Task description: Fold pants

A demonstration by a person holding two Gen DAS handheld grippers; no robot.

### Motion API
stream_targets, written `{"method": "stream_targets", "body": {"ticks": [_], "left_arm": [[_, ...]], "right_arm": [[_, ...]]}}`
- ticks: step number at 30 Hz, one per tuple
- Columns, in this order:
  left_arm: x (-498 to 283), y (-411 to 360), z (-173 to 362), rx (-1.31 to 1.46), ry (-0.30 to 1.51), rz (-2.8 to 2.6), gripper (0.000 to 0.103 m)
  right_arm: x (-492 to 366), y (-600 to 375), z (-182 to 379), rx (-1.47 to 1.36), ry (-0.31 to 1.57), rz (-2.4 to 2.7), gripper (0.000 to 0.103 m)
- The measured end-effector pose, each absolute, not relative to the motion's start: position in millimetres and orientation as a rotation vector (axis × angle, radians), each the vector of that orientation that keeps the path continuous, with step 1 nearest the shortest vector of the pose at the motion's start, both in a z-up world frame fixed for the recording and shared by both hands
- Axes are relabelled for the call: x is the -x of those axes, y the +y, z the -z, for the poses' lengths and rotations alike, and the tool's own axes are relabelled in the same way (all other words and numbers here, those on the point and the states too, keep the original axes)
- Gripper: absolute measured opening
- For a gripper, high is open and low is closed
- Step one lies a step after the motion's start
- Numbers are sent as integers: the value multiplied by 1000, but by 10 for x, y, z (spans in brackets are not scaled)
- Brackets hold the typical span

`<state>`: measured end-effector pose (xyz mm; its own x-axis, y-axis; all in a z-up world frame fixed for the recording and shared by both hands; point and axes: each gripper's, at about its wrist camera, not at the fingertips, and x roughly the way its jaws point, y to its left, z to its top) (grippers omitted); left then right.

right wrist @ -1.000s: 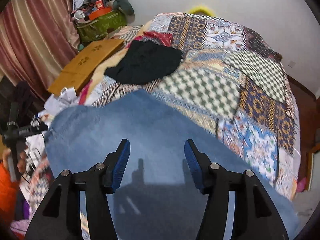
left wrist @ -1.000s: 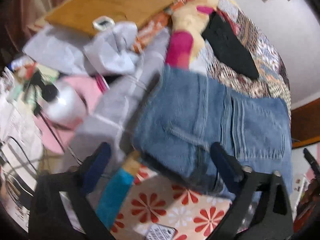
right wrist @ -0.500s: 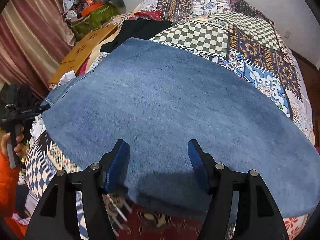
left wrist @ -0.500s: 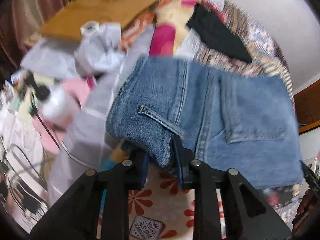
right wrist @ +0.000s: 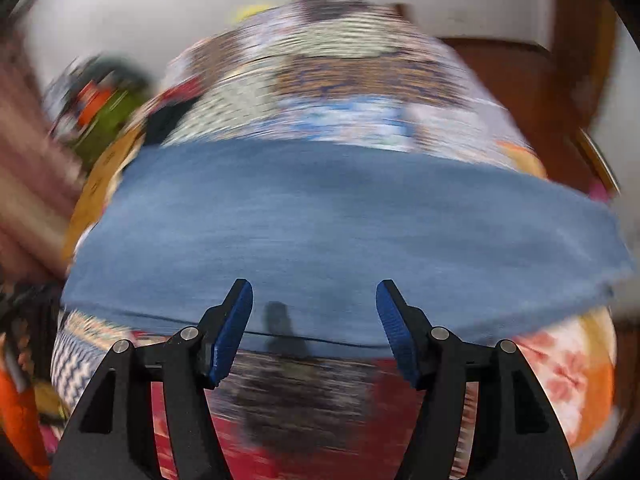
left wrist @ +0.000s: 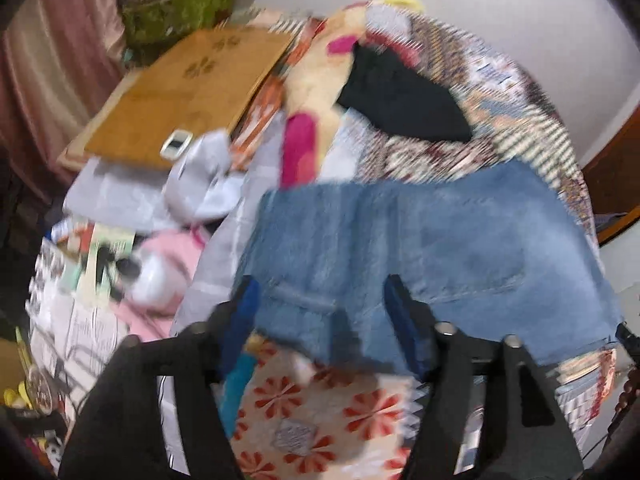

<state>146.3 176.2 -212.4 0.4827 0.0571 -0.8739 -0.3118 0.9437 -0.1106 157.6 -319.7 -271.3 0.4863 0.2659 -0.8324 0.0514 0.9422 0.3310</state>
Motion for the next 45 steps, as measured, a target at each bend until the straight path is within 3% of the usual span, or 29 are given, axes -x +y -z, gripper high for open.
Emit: {"method": "stream_targets", "body": {"ticks": [4, 11, 16, 18, 20, 23, 31, 38, 39, 41, 45], "left_arm": [[-1750, 1436, 1966, 233, 1008, -162, 83], [-2329, 735, 2260, 343, 1150, 53, 83], [-2535, 250, 2482, 232, 1216, 71, 84], [-2537, 72, 2503, 158, 1203, 47, 90], [-2539, -65, 2488, 114, 1188, 44, 91], [-2536, -219, 2455, 42, 1166, 36, 91], [-2533, -518, 2222, -50, 1089, 89, 91], [-2595, -609, 2299, -39, 1115, 100, 91], [-2591, -603, 2313, -37, 1120, 100, 91], [-2585, -583, 2347, -45, 1135, 98, 91], [-2605, -558, 2327, -67, 1133, 84, 91]], "right_arm": [[-1373, -3974, 2795, -477, 1027, 53, 60], [-1101, -4713, 2841, -599, 941, 281, 60], [-1272, -4866, 3036, -657, 935, 291, 55], [-1344, -4870, 3123, -689, 936, 269, 48], [-1449, -4866, 3206, -706, 945, 273, 18], [-1531, -4912, 3183, -693, 925, 277, 7], [-1555, -4971, 2300, -535, 690, 235, 5], [-1497, -4966, 2914, -466, 885, 272, 7], [-1466, -4956, 3023, -446, 924, 298, 9], [-1362, -4953, 3134, -399, 958, 368, 25], [-1242, -4929, 2954, -332, 936, 413, 27]]}}
